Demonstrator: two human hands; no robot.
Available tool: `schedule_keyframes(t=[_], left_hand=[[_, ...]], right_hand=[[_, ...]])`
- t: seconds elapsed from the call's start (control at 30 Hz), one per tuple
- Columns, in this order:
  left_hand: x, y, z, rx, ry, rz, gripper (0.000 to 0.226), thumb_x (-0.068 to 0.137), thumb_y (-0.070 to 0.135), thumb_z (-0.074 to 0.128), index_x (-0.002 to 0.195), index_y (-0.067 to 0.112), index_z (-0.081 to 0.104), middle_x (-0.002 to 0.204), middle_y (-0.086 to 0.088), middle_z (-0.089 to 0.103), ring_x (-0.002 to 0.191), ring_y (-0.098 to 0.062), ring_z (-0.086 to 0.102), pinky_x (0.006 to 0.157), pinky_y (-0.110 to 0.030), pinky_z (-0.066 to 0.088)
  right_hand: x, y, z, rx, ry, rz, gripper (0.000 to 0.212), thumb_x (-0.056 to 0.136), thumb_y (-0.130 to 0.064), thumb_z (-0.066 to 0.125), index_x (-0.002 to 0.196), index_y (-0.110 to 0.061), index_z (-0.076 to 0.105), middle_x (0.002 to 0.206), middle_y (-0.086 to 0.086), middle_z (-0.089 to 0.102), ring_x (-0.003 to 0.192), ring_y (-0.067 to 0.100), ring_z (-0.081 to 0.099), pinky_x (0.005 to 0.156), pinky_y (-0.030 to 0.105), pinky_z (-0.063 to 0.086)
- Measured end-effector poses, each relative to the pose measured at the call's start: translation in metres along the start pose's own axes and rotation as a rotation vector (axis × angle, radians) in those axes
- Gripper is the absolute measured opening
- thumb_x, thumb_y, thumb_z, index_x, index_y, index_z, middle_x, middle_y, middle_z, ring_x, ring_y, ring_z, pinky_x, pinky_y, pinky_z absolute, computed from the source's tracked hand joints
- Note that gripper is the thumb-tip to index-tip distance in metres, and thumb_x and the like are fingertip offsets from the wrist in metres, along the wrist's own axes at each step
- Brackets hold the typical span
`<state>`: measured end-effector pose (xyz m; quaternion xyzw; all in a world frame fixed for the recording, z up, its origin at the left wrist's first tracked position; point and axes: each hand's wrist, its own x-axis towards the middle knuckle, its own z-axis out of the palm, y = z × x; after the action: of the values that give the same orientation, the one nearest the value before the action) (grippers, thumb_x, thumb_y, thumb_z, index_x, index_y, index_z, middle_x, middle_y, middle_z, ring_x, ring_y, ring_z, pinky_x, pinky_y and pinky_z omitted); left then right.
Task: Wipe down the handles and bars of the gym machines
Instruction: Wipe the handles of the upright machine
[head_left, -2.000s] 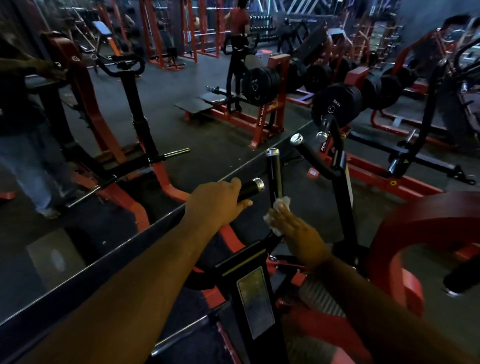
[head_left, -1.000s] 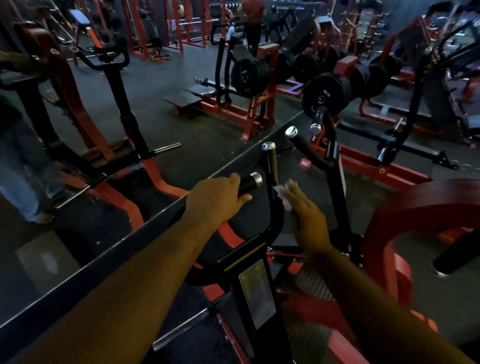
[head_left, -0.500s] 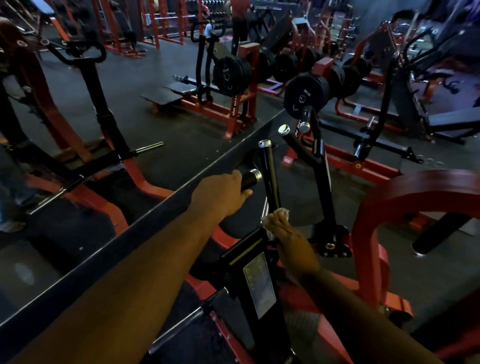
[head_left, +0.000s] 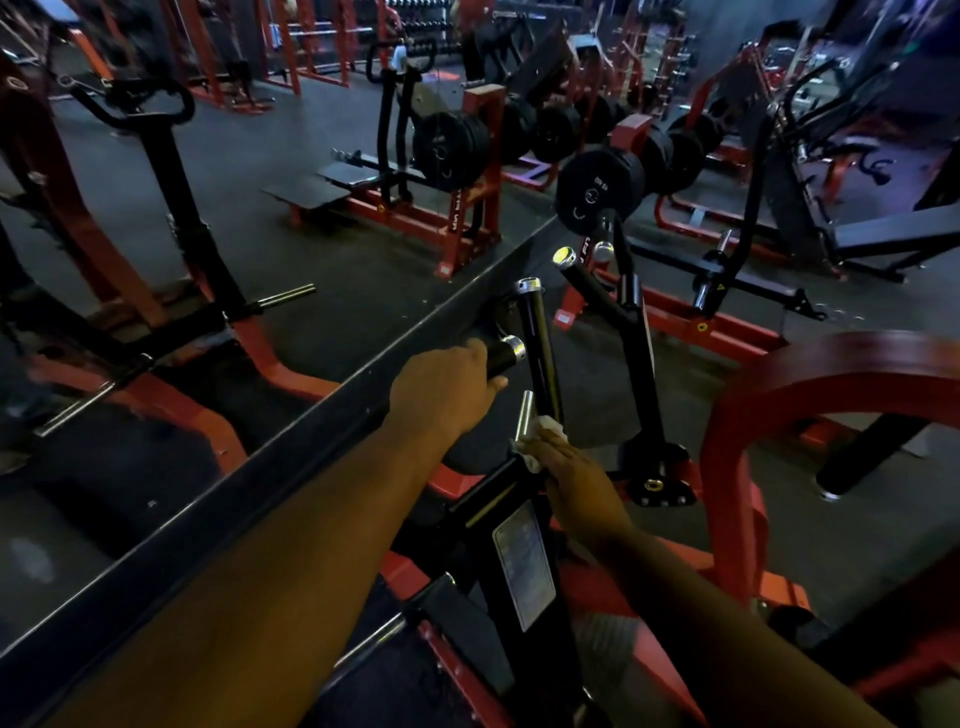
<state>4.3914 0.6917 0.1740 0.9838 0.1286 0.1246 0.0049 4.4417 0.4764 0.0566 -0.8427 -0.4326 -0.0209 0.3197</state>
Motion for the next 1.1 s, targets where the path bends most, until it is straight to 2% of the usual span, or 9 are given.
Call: schedule_keyframes(t=[0.17,0.23,0.3,0.37,0.5,0.7,0.83,0.97,1.1], left_hand=[[0.002,0.001,0.001,0.011,-0.011,0.014,0.050,0.101,0.060,0.048,0.118,0.013,0.050,0.103,-0.011,0.069,0.091,-0.032,0.069,0.065,-0.038,0.041],[0.003,0.001,0.000,0.022,-0.008,0.014,0.049,0.101,0.059,0.048,0.118,0.013,0.050,0.103,-0.011,0.069,0.092,-0.032,0.068,0.065,-0.038,0.041],[0.003,0.001,0.001,0.030,-0.009,0.016,0.048,0.101,0.058,0.048,0.117,0.013,0.050,0.102,-0.011,0.069,0.091,-0.032,0.069,0.063,-0.039,0.040],[0.002,0.002,0.002,0.033,-0.011,0.018,0.047,0.101,0.058,0.049,0.117,0.013,0.049,0.101,-0.011,0.070,0.089,-0.031,0.069,0.062,-0.039,0.039],[0.000,0.001,0.000,0.005,0.004,0.013,0.048,0.101,0.057,0.049,0.118,0.013,0.051,0.101,-0.010,0.070,0.090,-0.032,0.069,0.063,-0.039,0.037],[0.000,0.002,0.000,0.027,0.009,0.010,0.047,0.101,0.059,0.047,0.118,0.015,0.050,0.100,-0.008,0.070,0.088,-0.029,0.069,0.063,-0.038,0.039],[0.000,0.003,-0.002,0.016,-0.008,-0.002,0.046,0.101,0.060,0.048,0.116,0.016,0.048,0.101,-0.009,0.069,0.089,-0.029,0.069,0.063,-0.038,0.039],[-0.001,0.002,-0.003,0.009,-0.004,-0.001,0.046,0.101,0.060,0.047,0.113,0.016,0.047,0.098,-0.008,0.069,0.086,-0.029,0.068,0.062,-0.038,0.038],[-0.002,0.003,-0.002,0.020,-0.010,0.002,0.046,0.102,0.059,0.046,0.116,0.015,0.047,0.100,-0.009,0.068,0.086,-0.029,0.068,0.062,-0.038,0.038]], right_hand=[[-0.018,-0.015,-0.036,0.082,0.039,-0.047,0.037,0.102,-0.023,0.045,0.136,-0.021,0.060,0.112,-0.026,0.067,0.102,-0.002,0.068,0.088,0.015,0.050],[0.006,-0.009,-0.047,0.091,0.193,-0.072,0.036,0.102,-0.010,0.051,0.136,-0.014,0.060,0.123,-0.032,0.063,0.113,-0.008,0.061,0.100,0.020,0.050],[0.041,-0.005,-0.053,0.064,0.324,-0.038,0.040,0.101,-0.006,0.055,0.140,-0.015,0.058,0.143,-0.008,0.059,0.132,0.011,0.056,0.110,0.034,0.047],[0.079,-0.005,-0.058,0.024,0.340,-0.027,0.042,0.101,-0.002,0.054,0.142,-0.013,0.057,0.152,0.006,0.051,0.144,0.021,0.043,0.119,0.037,0.037],[0.145,-0.018,-0.072,-0.063,0.344,-0.003,0.048,0.102,-0.004,0.045,0.147,-0.018,0.053,0.159,0.003,0.042,0.152,0.019,0.029,0.125,0.042,0.024],[0.153,-0.009,-0.056,-0.034,0.148,0.118,0.039,0.107,-0.026,0.045,0.145,-0.031,0.055,0.156,-0.003,0.047,0.143,0.018,0.044,0.118,0.038,0.037],[0.098,0.011,-0.033,-0.105,0.203,-0.060,0.057,0.100,0.000,0.050,0.151,-0.023,0.048,0.161,-0.004,0.033,0.145,0.011,0.032,0.103,0.031,0.044],[0.031,0.035,-0.013,-0.062,0.141,-0.107,0.068,0.091,0.014,0.050,0.150,-0.020,0.049,0.162,-0.006,0.030,0.151,0.003,0.021,0.113,0.016,0.035],[-0.011,0.034,-0.026,0.123,-0.031,0.008,0.059,0.101,0.002,0.050,0.149,-0.033,0.047,0.157,0.003,0.045,0.145,0.018,0.041,0.112,0.039,0.045]])
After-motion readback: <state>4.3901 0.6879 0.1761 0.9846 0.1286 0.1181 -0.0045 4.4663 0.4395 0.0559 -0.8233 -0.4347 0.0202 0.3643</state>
